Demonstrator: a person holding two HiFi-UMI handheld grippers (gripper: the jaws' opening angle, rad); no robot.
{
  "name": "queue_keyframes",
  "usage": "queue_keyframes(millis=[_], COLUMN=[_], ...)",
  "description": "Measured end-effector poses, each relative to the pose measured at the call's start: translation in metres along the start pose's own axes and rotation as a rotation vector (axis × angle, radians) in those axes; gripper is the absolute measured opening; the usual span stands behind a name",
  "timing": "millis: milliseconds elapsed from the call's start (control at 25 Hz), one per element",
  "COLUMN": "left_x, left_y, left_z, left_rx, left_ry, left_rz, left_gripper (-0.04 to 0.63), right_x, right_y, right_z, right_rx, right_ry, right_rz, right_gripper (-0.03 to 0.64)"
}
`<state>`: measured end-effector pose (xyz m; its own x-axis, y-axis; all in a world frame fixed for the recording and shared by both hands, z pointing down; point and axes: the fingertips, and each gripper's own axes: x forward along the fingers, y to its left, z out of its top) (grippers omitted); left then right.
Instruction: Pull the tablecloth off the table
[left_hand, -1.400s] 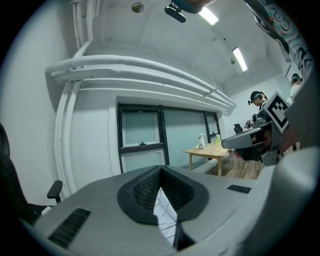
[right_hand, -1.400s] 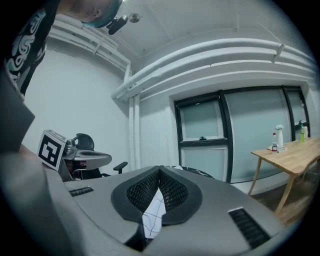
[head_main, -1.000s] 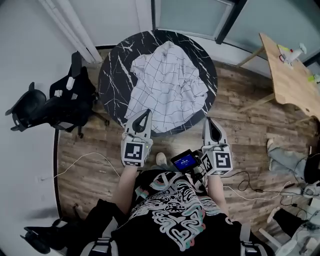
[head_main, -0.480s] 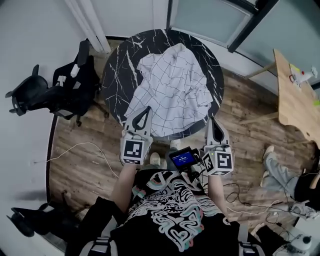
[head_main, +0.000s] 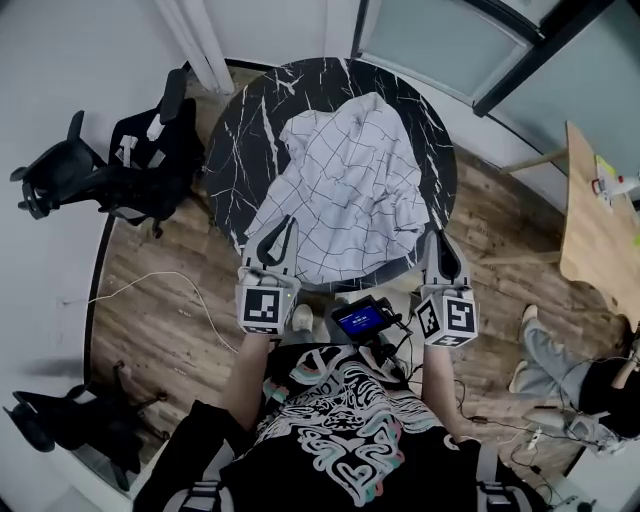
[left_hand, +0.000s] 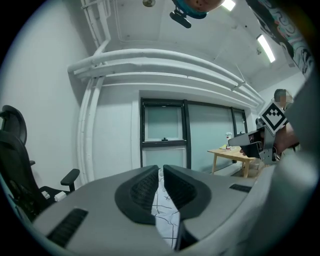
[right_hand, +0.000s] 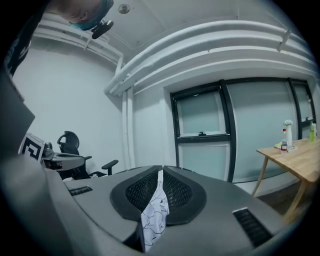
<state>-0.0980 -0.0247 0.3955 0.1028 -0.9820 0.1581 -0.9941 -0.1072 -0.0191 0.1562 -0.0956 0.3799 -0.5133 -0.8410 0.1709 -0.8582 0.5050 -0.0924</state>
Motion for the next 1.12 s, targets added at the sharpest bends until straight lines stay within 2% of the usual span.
queue_keyframes(millis=[40,80,120,280,480,680,840,1000,1080,1120], left_x=[0.002,0.004,0.006,0.013,0.019,0.025,0.03,0.033,0.037,0.04], left_y=[0.001,0.001,0.002,0.005,0.001,-0.004,-0.007,-0.014,-0.016,-0.017], left_z=[-0.002,-0.003,-0.005,-0.014,-0.023,-0.041,-0.051,-0.068,-0.073,-0.076], left_rx=[0.003,0.007,0.009,0.001,0.026,0.019,0.025,0.002,0.008,0.013], left_ry=[0.003,0.007,0.013,0.046,0.073,0.116,0.126,0.192,0.184,0.18], left_rz=[0.003,0.006,0.007,0.008,0.003,-0.004,0.004,0.006,0.011,0.017], left_gripper=[0.066,0.066,0.066,0.094,0.094,0.106,0.109,0.126,0.11,0.123], right_x=[0.004,0.008,0.012,0.027,0.045,0.061,0.074,0.087,0.094,0.098], right_y=[-0.001,-0.002,-0.002,-0.002,0.002,-0.002,0.0,-0.001,0.001,0.002], right_z=[-0.004,-0.007,-0.01,-0.017,-0.019,-0.033,-0.045,-0.055,-0.06,-0.063], right_rx=[0.006,0.008,0.008,0.019,0.034,0.057,0.026,0.043,0.032,0.025], right_ry=[0.015,0.03,0.043,0.071,0.101,0.151,0.197,0.243,0.262,0.268], right_rz=[0.01,0.018,0.023,0.047,0.107,0.141,0.205,0.254,0.284,0.297], right_gripper=[0.023,0.022,0.051,0.058,0.097,0.12,0.154,0.193,0.206,0.207])
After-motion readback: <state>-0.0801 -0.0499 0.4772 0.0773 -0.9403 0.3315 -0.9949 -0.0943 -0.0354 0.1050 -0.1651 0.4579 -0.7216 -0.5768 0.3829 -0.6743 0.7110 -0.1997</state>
